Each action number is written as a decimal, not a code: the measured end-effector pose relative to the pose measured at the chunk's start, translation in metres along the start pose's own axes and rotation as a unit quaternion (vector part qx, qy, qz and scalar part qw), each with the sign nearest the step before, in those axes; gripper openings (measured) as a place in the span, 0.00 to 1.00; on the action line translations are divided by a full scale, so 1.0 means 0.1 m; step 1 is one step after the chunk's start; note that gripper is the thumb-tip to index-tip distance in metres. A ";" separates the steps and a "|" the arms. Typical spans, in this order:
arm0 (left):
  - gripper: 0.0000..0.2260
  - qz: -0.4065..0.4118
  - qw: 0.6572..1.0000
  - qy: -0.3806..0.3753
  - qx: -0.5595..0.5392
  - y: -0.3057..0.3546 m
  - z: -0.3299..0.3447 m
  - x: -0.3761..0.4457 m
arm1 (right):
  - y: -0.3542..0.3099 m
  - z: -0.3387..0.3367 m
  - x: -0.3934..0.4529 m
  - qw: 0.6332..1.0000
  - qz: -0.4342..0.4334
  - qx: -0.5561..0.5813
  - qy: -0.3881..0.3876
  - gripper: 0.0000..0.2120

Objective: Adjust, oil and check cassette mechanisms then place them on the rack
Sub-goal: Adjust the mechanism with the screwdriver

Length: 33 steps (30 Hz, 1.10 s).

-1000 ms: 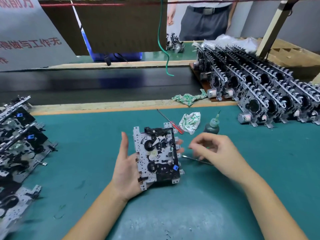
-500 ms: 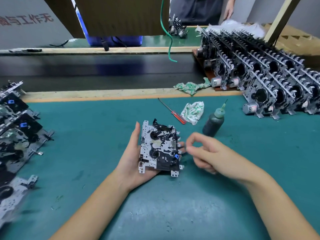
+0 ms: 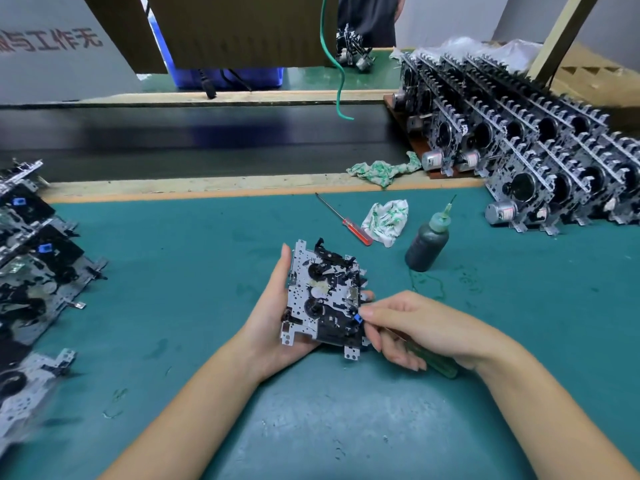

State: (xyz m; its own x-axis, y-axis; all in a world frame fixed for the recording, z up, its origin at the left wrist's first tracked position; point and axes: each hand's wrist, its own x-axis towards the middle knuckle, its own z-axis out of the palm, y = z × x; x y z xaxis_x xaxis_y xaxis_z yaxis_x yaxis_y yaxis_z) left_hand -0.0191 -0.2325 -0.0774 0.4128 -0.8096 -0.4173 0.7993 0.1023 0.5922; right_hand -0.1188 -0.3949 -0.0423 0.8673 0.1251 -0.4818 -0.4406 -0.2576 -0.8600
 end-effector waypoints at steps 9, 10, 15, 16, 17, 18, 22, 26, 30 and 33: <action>0.34 0.010 0.999 0.032 0.011 0.00 0.04 0.00 | -0.01 0.03 0.00 0.999 -0.009 -0.025 0.034 0.30; 0.33 0.011 0.999 0.036 0.010 0.00 0.05 0.00 | -0.01 0.03 0.00 0.999 -0.007 -0.031 0.034 0.30; 0.32 0.018 0.999 0.043 0.004 0.00 0.06 0.01 | 0.00 0.02 0.03 0.997 -0.002 -0.059 0.044 0.29; 0.32 0.018 0.999 0.044 0.003 0.00 0.06 0.01 | 0.01 0.02 0.04 0.997 -0.002 -0.061 0.043 0.29; 0.32 0.019 0.999 0.045 0.003 0.00 0.06 0.01 | 0.02 0.01 0.04 0.997 -0.002 -0.060 0.041 0.30; 0.32 0.019 0.999 0.045 0.004 0.00 0.06 0.01 | 0.02 0.00 0.05 0.998 -0.002 -0.058 0.038 0.30; 0.32 0.020 0.999 0.046 0.013 -0.01 0.07 0.02 | 0.03 -0.03 0.05 0.998 0.003 -0.056 0.022 0.30; 0.32 0.017 0.999 0.044 0.009 -0.01 0.08 0.01 | 0.03 -0.05 0.06 0.998 0.000 -0.054 0.011 0.30; 0.34 0.008 0.999 0.033 -0.024 0.00 0.09 -0.03 | 0.05 -0.06 0.03 0.999 -0.019 -0.039 0.017 0.30; 0.38 0.015 0.995 0.007 -0.101 0.04 0.11 -0.11 | 0.05 -0.12 -0.01 0.997 -0.052 0.016 0.055 0.29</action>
State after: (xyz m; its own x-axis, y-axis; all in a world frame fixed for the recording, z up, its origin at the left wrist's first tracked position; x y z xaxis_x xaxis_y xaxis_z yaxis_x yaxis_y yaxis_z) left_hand -0.0255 -0.2298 -0.0633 0.4431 -0.7963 -0.4117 0.8571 0.2417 0.4549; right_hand -0.1189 -0.4077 -0.0446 0.9283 0.0426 -0.3693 -0.3521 -0.2178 -0.9103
